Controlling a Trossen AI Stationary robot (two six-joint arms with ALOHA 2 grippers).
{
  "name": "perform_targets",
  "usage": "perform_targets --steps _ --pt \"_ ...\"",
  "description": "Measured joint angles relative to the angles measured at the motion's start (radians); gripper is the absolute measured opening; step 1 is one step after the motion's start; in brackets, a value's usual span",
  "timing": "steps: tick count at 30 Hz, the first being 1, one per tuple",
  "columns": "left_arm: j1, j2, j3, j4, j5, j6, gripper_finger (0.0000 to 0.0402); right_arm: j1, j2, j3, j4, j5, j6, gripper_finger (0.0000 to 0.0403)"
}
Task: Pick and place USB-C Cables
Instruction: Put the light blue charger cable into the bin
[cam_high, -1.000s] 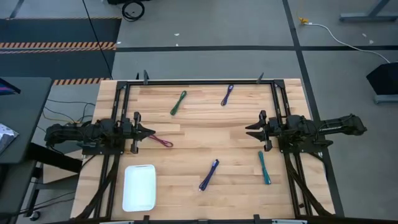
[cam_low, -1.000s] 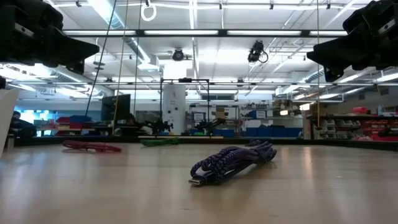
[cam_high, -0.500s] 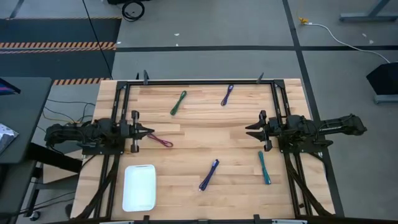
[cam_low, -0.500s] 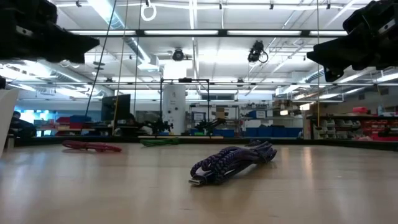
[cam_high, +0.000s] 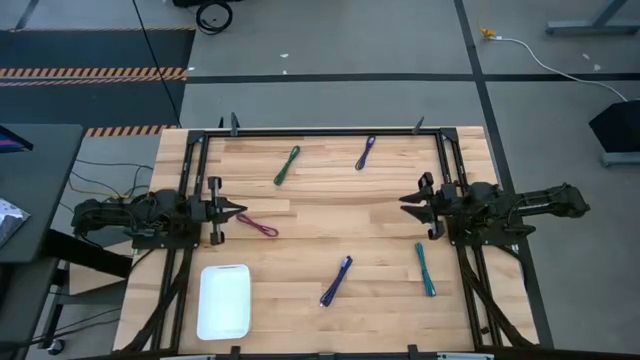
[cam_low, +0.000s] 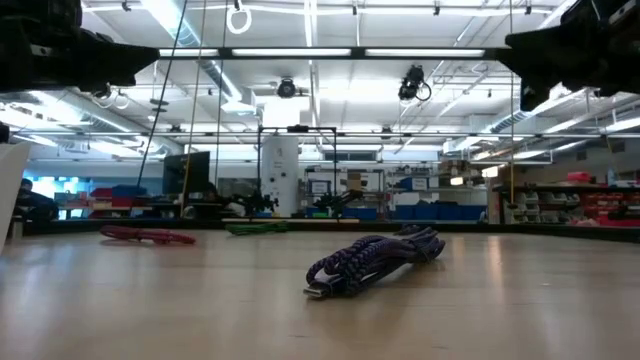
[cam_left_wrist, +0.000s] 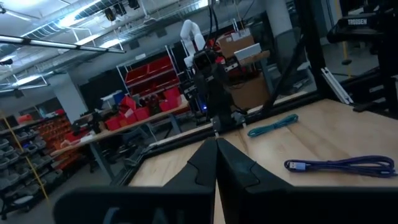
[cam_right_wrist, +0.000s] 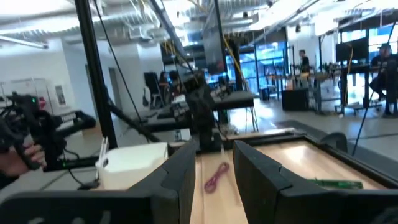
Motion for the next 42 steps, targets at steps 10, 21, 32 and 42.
perform_targets --steps 10,21,32,42 --pt "0.000 0.000 0.000 0.006 0.001 -0.391 0.0009 0.000 0.000 0.000 0.182 0.000 0.102 0.0114" --pt "0.000 0.000 0.000 0.112 -0.063 -0.352 0.0009 0.000 0.003 0.000 0.220 0.063 0.163 0.0114" --pt "0.001 0.014 0.042 0.117 -0.385 -0.298 0.0061 0.000 0.109 0.196 0.219 0.136 -0.013 0.0129" --pt "0.063 0.179 0.195 0.112 -0.454 -0.282 0.0194 -0.014 0.715 1.020 -1.059 0.311 0.229 0.0155"
